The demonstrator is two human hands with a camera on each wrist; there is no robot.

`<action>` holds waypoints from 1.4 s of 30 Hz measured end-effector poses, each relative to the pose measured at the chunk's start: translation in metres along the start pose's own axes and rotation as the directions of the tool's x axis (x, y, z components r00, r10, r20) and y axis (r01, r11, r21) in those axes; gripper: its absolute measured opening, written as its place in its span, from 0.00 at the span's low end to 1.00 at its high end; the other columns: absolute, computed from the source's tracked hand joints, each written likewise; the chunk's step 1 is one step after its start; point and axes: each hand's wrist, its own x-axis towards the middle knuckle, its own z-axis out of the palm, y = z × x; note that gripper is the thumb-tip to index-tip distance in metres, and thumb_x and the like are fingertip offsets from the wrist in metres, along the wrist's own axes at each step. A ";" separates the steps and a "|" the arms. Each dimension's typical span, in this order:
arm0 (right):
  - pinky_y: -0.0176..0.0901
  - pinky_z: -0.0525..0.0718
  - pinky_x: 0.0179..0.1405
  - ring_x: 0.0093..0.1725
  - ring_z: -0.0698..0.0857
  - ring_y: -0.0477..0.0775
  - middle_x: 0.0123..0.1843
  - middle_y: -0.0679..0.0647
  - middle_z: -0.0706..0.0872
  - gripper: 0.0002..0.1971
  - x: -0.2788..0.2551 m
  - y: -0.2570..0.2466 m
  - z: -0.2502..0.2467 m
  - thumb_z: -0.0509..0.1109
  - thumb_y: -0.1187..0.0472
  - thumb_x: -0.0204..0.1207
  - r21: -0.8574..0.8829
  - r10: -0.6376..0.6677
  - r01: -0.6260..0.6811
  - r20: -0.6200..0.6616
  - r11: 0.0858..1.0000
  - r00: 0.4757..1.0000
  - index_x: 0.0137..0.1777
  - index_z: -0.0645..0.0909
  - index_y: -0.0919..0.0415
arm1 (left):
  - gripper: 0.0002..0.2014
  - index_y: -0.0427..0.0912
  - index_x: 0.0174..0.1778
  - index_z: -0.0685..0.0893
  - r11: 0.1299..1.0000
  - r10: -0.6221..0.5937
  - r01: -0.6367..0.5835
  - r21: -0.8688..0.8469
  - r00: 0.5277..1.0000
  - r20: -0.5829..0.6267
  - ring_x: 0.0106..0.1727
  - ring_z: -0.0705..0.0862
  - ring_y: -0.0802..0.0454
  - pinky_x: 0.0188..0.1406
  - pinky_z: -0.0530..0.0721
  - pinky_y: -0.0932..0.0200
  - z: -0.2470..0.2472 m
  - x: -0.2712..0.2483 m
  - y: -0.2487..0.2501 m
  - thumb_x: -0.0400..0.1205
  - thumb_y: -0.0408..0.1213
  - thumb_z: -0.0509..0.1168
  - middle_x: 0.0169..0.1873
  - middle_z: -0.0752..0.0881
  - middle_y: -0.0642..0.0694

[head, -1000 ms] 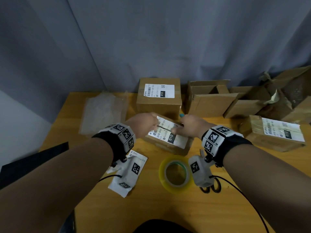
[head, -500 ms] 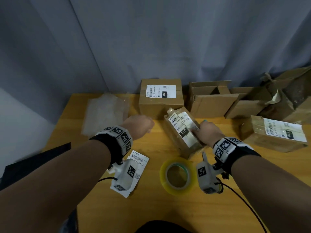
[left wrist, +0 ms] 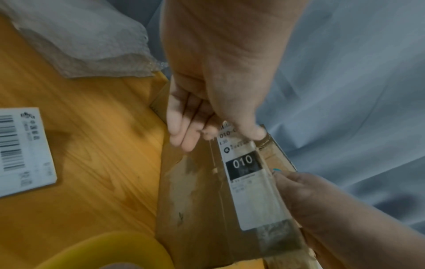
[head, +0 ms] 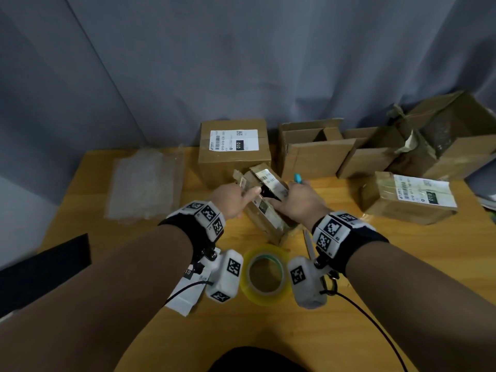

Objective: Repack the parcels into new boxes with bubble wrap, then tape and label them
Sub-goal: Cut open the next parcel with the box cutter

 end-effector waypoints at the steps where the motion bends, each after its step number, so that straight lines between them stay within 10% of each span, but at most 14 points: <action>1: 0.48 0.81 0.54 0.56 0.78 0.55 0.59 0.59 0.76 0.31 -0.001 -0.001 0.000 0.65 0.34 0.74 -0.008 -0.001 0.000 -0.004 1.000 1.000 0.61 0.74 0.61 | 0.38 0.32 0.38 0.83 0.998 -0.040 0.041 -0.055 0.999 0.017 0.38 0.89 0.45 0.47 0.87 0.51 0.002 0.000 0.000 0.82 0.65 0.44 0.35 0.89 0.39; 9: 0.41 0.79 0.42 0.46 0.82 0.54 0.52 0.57 0.81 0.13 -0.003 0.001 -0.009 0.65 0.55 0.80 0.064 -0.049 0.052 -0.051 0.997 0.997 0.60 0.80 0.60 | 0.18 0.23 0.61 0.77 0.838 -0.221 0.235 -0.492 0.971 0.087 0.50 0.88 0.40 0.47 0.87 0.54 -0.006 -0.003 0.010 0.85 0.37 0.57 0.51 0.86 0.29; 16: 0.28 0.67 0.19 0.29 0.75 0.45 0.31 0.52 0.78 0.11 -0.006 0.020 -0.015 0.61 0.62 0.83 0.326 -0.096 0.141 -0.151 0.935 0.984 0.54 0.83 0.65 | 0.09 0.26 0.47 0.80 0.790 -0.314 0.206 -0.577 0.945 -0.093 0.37 0.85 0.47 0.37 0.86 0.58 -0.022 -0.007 -0.016 0.83 0.31 0.65 0.41 0.84 0.34; 20: 0.38 0.80 0.42 0.48 0.83 0.54 0.51 0.59 0.86 0.14 -0.007 0.017 0.000 0.63 0.62 0.83 0.453 -0.063 0.099 -0.093 0.886 0.994 0.64 0.81 0.66 | 0.14 0.31 0.40 0.84 0.952 -0.251 0.186 -0.243 0.929 -0.273 0.41 0.87 0.45 0.38 0.83 0.56 -0.030 -0.006 -0.028 0.83 0.39 0.64 0.35 0.86 0.39; 23: 0.44 0.75 0.68 0.68 0.78 0.60 0.74 0.63 0.73 0.27 -0.008 0.012 0.001 0.65 0.61 0.82 0.369 -0.035 0.063 -0.083 0.927 0.996 0.80 0.65 0.63 | 0.14 0.37 0.39 0.80 0.981 -0.138 0.174 0.082 0.932 -0.336 0.41 0.81 0.49 0.38 0.74 0.59 -0.033 -0.009 -0.028 0.85 0.42 0.60 0.36 0.83 0.45; 29: 0.47 0.83 0.55 0.51 0.78 0.53 0.72 0.56 0.61 0.36 -0.017 0.003 -0.003 0.65 0.62 0.81 -0.013 -0.176 0.176 -0.155 0.984 0.972 0.84 0.51 0.53 | 0.15 0.37 0.57 0.80 0.869 0.028 0.091 0.487 0.972 -0.233 0.49 0.85 0.43 0.48 0.84 0.50 -0.033 -0.004 -0.040 0.87 0.45 0.56 0.49 0.86 0.41; 33: 0.37 0.79 0.55 0.56 0.82 0.55 0.79 0.62 0.58 0.36 -0.014 -0.009 -0.001 0.63 0.65 0.82 0.051 -0.130 0.135 -0.087 0.990 0.988 0.85 0.49 0.56 | 0.17 0.35 0.60 0.80 0.753 -0.027 0.079 0.654 0.996 -0.088 0.46 0.81 0.45 0.52 0.83 0.51 -0.036 0.001 -0.030 0.86 0.45 0.57 0.51 0.85 0.40; 38: 0.33 0.77 0.56 0.60 0.83 0.55 0.80 0.63 0.58 0.37 -0.020 -0.017 -0.002 0.64 0.68 0.81 0.114 -0.131 0.140 -0.084 0.984 0.988 0.85 0.48 0.56 | 0.25 0.44 0.66 0.78 0.592 0.216 -0.190 0.783 0.974 0.072 0.66 0.72 0.47 0.64 0.67 0.51 -0.016 -0.015 -0.029 0.82 0.58 0.57 0.63 0.78 0.46; 42: 0.38 0.74 0.67 0.67 0.79 0.58 0.78 0.64 0.63 0.36 -0.022 -0.014 -0.003 0.65 0.65 0.82 0.181 -0.088 0.103 -0.088 0.978 0.992 0.85 0.49 0.57 | 0.29 0.46 0.69 0.75 0.697 0.243 -0.185 0.693 0.970 0.015 0.67 0.69 0.47 0.65 0.63 0.50 0.000 -0.019 -0.033 0.80 0.64 0.55 0.66 0.75 0.47</action>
